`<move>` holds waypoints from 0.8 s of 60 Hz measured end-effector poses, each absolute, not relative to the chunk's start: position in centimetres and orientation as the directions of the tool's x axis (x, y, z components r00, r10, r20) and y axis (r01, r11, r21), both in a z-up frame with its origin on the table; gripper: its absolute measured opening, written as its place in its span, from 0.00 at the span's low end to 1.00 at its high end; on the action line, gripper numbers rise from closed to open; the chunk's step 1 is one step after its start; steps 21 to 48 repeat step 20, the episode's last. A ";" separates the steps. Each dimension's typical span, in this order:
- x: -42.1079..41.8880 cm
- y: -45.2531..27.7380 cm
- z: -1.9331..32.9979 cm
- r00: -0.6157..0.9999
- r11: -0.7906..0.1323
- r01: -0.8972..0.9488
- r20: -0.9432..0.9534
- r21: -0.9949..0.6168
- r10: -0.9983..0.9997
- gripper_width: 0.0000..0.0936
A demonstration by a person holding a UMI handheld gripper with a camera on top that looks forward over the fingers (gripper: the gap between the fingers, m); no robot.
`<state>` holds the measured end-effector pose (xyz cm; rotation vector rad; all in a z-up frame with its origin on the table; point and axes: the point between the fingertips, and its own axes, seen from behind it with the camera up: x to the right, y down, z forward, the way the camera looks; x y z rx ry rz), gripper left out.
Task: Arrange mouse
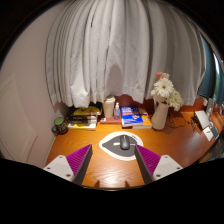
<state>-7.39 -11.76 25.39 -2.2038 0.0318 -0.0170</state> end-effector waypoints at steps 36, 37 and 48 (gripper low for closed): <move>-9.0 -15.6 23.3 1.000 -0.631 0.013 0.020 -0.776 -0.005 0.91; -9.0 -15.6 23.3 1.000 -0.631 0.013 0.020 -0.776 -0.005 0.91; -9.0 -15.6 23.3 1.000 -0.631 0.013 0.020 -0.776 -0.005 0.91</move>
